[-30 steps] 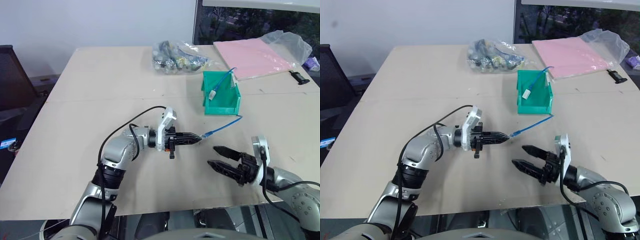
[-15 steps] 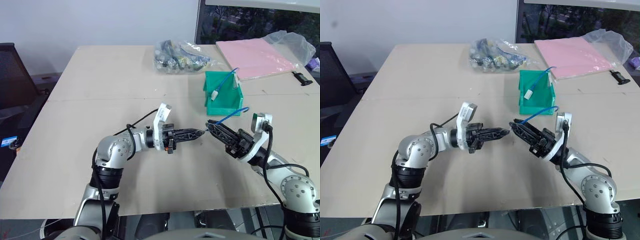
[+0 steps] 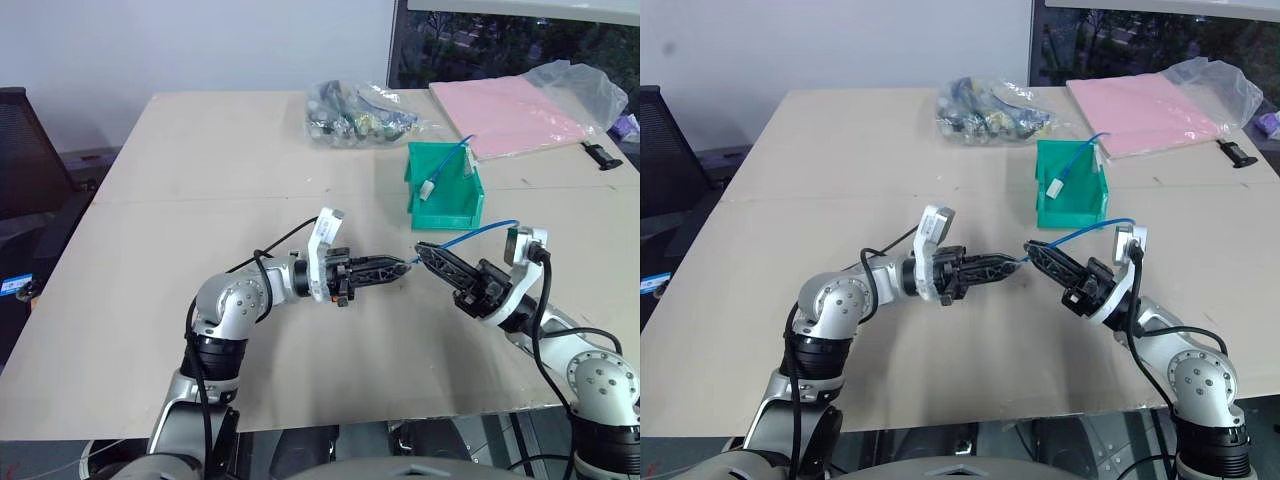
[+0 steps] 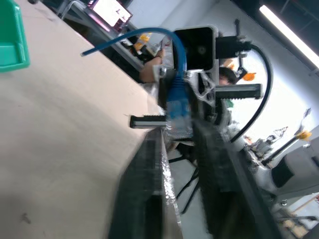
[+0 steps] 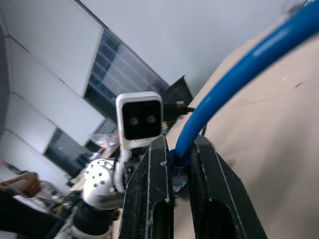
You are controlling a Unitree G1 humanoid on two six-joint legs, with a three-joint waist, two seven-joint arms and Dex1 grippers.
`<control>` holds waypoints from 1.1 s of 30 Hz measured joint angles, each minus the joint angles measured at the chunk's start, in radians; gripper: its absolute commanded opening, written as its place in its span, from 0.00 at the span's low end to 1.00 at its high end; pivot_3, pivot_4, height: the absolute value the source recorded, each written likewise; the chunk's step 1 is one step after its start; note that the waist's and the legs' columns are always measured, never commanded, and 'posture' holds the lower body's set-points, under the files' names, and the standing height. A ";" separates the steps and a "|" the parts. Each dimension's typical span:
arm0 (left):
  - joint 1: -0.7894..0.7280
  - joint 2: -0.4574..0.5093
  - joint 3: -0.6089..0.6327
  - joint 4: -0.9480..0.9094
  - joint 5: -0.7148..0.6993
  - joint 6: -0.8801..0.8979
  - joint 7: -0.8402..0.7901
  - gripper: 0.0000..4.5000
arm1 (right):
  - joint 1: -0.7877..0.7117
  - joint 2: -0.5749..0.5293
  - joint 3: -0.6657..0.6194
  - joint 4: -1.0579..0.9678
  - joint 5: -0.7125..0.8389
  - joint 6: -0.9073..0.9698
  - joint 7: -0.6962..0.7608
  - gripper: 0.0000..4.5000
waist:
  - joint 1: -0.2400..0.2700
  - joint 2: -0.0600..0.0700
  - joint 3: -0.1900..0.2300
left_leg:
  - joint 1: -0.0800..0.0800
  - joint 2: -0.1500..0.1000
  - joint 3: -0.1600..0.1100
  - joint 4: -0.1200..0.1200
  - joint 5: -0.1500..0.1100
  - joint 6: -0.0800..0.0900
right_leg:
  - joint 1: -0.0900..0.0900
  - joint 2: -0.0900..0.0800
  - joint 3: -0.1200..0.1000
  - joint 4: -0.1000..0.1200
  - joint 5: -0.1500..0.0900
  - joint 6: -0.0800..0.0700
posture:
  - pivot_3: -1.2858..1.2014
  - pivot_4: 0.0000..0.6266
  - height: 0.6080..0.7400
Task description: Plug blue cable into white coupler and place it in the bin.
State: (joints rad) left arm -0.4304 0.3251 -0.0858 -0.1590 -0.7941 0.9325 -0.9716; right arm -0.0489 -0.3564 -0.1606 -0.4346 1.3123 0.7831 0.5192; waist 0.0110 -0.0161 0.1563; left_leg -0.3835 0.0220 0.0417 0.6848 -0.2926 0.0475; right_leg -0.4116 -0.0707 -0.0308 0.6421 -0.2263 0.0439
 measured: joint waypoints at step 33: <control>0.575 -0.078 0.031 -0.298 0.767 -0.564 0.736 0.69 | -0.133 -0.058 0.180 0.108 -0.612 -0.323 0.192 0.00 | 0.002 0.000 0.000 | 0.000 0.000 -0.001 -0.002 0.000 0.000 | -0.001 -0.001 0.001 -0.001 0.000 -0.001 | 0.52 0.24 1.00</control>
State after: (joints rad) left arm 0.1444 0.2473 -0.0547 -0.4573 -0.0274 0.3682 -0.2359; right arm -0.1815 -0.4143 0.0191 -0.3270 0.7006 0.4599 0.7114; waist 0.0126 -0.0163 0.1565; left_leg -0.3835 0.0222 0.0404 0.6824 -0.2928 0.0474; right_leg -0.4131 -0.0714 -0.0298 0.6414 -0.2262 0.0429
